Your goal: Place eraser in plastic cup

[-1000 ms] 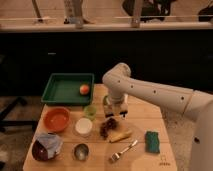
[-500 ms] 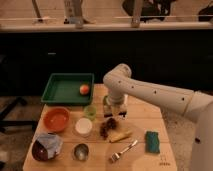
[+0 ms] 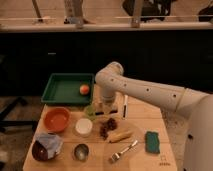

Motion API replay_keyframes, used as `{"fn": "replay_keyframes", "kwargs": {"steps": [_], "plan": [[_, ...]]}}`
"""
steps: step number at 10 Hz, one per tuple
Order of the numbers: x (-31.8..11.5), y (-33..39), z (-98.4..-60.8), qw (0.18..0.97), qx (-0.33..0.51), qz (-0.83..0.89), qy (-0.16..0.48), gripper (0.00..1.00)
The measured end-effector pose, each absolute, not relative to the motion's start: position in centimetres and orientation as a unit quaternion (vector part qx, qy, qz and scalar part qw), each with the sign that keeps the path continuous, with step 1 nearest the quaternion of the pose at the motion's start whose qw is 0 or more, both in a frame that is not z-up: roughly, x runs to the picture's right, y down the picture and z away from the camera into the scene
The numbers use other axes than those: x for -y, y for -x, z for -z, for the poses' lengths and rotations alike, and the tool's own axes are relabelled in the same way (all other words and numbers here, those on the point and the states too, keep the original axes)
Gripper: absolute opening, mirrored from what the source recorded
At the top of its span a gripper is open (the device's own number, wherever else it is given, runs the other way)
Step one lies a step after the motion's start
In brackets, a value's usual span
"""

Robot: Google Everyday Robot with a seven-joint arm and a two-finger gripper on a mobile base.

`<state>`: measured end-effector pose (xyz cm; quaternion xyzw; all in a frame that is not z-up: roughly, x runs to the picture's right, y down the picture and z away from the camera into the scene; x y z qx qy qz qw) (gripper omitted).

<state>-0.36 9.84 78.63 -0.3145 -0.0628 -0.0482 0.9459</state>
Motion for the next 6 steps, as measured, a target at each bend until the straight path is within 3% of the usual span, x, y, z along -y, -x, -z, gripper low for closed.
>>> {"fn": "replay_keyframes", "kwargs": {"steps": [6], "plan": [[-10.3,6.7,-79.7,0.942,0.072,0.085,0.317,0.00]]}}
